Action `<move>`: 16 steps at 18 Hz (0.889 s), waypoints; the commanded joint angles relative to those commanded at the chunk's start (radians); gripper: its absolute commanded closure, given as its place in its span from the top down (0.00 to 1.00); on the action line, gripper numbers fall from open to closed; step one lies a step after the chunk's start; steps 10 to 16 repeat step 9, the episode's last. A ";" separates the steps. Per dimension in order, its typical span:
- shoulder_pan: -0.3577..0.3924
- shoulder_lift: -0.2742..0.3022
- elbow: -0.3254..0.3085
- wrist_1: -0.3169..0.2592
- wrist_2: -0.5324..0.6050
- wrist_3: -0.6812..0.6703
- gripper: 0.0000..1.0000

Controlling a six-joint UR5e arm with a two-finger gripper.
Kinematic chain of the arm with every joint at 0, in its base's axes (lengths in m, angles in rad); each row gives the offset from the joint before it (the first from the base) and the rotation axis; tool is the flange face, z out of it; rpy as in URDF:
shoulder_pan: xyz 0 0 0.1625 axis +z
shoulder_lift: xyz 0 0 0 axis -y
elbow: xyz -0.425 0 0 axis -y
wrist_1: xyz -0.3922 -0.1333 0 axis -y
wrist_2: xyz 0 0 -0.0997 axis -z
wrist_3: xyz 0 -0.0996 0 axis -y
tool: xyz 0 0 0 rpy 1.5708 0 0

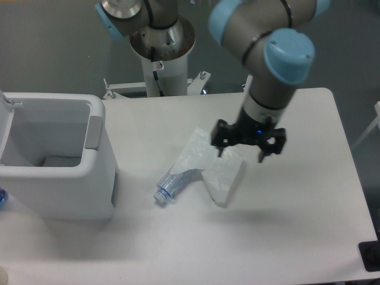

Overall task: Open the trash can
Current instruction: 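Move the gripper away from the open bin back over the bag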

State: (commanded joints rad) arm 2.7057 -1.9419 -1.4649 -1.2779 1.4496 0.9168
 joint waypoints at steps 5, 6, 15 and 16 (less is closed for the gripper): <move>0.074 -0.031 -0.002 0.041 0.003 0.221 1.00; 0.078 -0.040 -0.003 0.057 0.017 0.240 1.00; 0.074 -0.069 -0.005 0.103 0.069 0.244 1.00; 0.074 -0.069 -0.005 0.103 0.069 0.244 1.00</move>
